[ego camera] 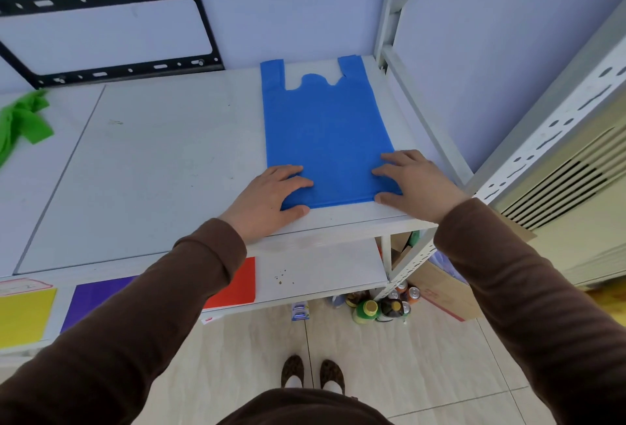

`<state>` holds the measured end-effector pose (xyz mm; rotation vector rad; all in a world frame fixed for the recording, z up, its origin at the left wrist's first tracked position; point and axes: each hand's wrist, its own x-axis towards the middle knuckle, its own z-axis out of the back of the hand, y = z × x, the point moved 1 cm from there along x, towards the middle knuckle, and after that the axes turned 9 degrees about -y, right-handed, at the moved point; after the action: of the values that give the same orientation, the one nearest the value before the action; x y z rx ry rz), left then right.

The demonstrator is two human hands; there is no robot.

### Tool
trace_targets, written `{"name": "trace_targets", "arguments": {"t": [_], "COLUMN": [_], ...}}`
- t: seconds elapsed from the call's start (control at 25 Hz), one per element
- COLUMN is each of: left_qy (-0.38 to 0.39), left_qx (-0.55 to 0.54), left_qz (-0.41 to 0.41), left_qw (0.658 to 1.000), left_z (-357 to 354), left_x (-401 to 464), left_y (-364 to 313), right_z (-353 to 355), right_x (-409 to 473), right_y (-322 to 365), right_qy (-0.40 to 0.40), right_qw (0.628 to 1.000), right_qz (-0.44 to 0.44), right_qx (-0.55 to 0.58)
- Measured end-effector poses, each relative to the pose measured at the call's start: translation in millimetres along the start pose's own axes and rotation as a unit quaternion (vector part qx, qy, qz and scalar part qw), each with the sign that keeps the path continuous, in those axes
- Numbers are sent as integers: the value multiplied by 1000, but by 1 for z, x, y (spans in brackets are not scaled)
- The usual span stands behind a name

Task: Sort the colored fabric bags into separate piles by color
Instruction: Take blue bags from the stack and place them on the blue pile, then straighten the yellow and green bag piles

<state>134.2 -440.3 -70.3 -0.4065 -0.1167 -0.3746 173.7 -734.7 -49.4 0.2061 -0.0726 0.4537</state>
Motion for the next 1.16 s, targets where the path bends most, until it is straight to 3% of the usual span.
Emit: {"name": "trace_targets", "arguments": {"t": [0.28,0.56,0.84,1.16], "left_qy": [-96,-189,-181,-155], "left_qx": [31,75,74,77], "left_qz": [60,146,188,240], "left_qw": [993,968,963,955], "left_z": [62,168,250,299], "left_x": [-60,-218,-362,-411], "left_y": [44,165,282,426], "right_z": [8,-22,-63,-113], "right_x": [30,61,77,131], "right_y": [119,322,514,615], "right_qy": [-93,-107,-97,-55], "right_qw": [988,970,961,964], "right_qz": [80,170,185,188], "right_qx": [97,138,180,179]}}
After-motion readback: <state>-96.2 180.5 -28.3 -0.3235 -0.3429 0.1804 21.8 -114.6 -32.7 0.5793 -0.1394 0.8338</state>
